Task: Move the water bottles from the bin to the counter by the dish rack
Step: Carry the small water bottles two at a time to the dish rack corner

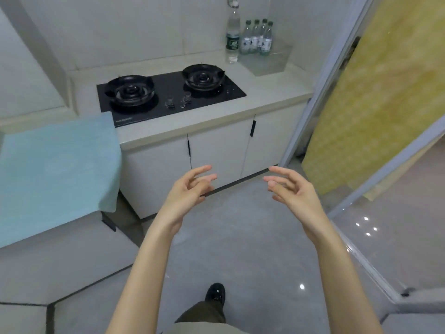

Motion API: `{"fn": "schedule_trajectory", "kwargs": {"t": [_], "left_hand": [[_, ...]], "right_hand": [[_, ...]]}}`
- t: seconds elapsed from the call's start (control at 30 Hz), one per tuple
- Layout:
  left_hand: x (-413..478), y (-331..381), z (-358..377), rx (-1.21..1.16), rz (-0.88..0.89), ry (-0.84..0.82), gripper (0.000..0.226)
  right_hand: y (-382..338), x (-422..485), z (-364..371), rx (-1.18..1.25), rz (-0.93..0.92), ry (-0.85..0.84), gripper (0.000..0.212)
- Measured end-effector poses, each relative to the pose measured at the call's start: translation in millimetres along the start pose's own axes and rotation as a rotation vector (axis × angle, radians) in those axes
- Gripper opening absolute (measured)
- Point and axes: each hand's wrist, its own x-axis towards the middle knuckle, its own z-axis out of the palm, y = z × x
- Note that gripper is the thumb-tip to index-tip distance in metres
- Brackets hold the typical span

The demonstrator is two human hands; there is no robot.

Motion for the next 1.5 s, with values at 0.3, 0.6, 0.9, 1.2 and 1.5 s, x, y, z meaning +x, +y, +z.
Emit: {"fn": "schedule_trajectory", "kwargs": {"t": [0.3, 0.6, 0.9, 1.2, 1.5], "left_hand": [[162.6, 76.8, 56.7, 0.089, 0.047, -0.234, 0.03], [307.6, 130.6, 127.3, 0.179, 0.104, -0.287, 0.025], [451.8, 204.6, 185.4, 0.237, 0.161, -0.183, 0.029], [556.4, 267.0, 208.3, 0.268, 0.244, -0.082, 0.03], [691.2, 299.8, 222.9, 0.26, 0.288, -0.051, 0.031]], "right_hand": [[-29.9, 133.4, -55.9, 0.042, -0.015, 0.142, 0.029], [-33.3, 292.9, -123.1, -0.016, -0.052, 0.09, 0.026], [-68.4, 464.9, -201.7, -0.152, -0.158, -0.06, 0.029], [-112.4, 620.8, -230.2, -0.185, -0.287, -0.109, 0.026], [-136.7, 770.9, -225.0, -0.194, -0.372, -0.088, 0.029]]}}
